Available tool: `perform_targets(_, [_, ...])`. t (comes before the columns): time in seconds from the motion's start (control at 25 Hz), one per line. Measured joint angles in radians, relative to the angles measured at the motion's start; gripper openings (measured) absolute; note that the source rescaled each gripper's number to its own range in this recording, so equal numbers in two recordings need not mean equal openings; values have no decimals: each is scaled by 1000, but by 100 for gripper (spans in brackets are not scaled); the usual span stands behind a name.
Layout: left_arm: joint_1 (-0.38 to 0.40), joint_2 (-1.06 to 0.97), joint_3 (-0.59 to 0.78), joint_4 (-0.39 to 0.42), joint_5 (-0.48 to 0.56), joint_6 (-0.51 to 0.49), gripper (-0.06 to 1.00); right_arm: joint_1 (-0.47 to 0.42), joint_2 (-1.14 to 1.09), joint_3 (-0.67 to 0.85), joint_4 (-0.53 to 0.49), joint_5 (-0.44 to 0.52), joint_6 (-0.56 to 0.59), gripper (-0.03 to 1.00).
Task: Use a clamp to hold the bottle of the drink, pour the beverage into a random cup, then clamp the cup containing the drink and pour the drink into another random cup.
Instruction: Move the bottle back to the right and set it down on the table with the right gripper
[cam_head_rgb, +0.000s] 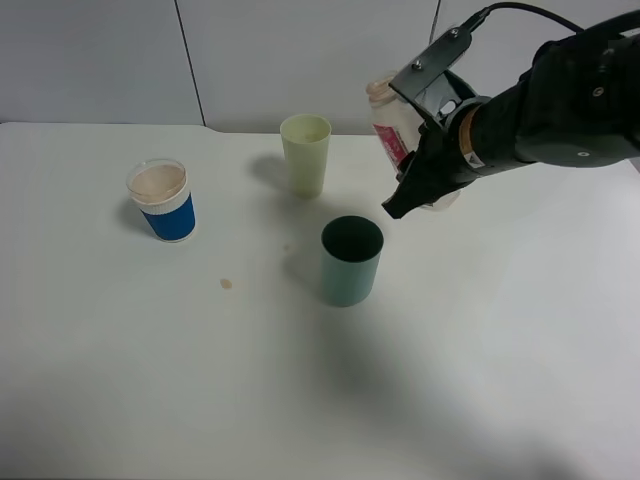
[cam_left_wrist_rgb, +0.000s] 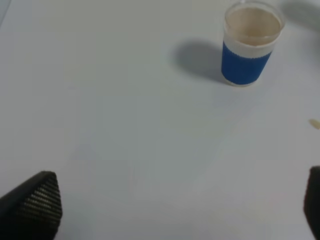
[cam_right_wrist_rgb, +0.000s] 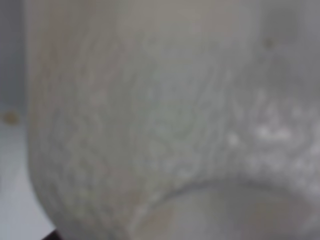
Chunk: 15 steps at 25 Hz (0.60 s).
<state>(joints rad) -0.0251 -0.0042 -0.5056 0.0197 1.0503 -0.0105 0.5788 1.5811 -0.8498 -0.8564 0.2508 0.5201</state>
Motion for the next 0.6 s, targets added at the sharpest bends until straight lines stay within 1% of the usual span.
perform_targets(0.08, [0, 0, 0, 0, 0, 0, 94, -33, 0, 0, 40, -51, -27, 0])
perform_targets(0.16, [0, 0, 0, 0, 0, 0, 94, -74, 0, 0, 94, -111, -85, 0])
perform_targets(0.28, [0, 0, 0, 0, 0, 0, 94, -127, 0, 0, 192, -202, -210, 0])
perform_targets(0.4, [0, 0, 0, 0, 0, 0, 94, -171, 0, 0, 282, -259, -325, 0])
perform_targets(0.48, [0, 0, 0, 0, 0, 0, 94, -190, 0, 2, 336, -301, -379, 0])
perform_targets(0.6, [0, 0, 0, 0, 0, 0, 94, -211, 0, 44, 423, -449, -454, 0])
